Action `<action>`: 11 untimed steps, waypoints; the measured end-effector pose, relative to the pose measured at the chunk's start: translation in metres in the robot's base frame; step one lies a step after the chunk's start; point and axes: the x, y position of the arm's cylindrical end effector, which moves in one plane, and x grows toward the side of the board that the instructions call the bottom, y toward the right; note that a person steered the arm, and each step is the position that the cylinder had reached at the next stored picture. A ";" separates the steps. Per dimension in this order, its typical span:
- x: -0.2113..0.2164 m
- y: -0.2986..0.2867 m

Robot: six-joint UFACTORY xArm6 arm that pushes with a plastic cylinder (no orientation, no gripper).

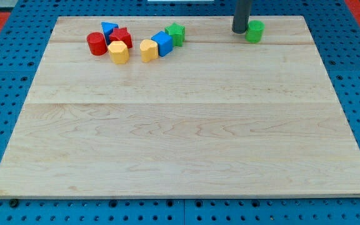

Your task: Slightly push the blue cube towards the center

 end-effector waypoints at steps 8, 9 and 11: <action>0.021 -0.165; 0.012 -0.167; 0.012 -0.125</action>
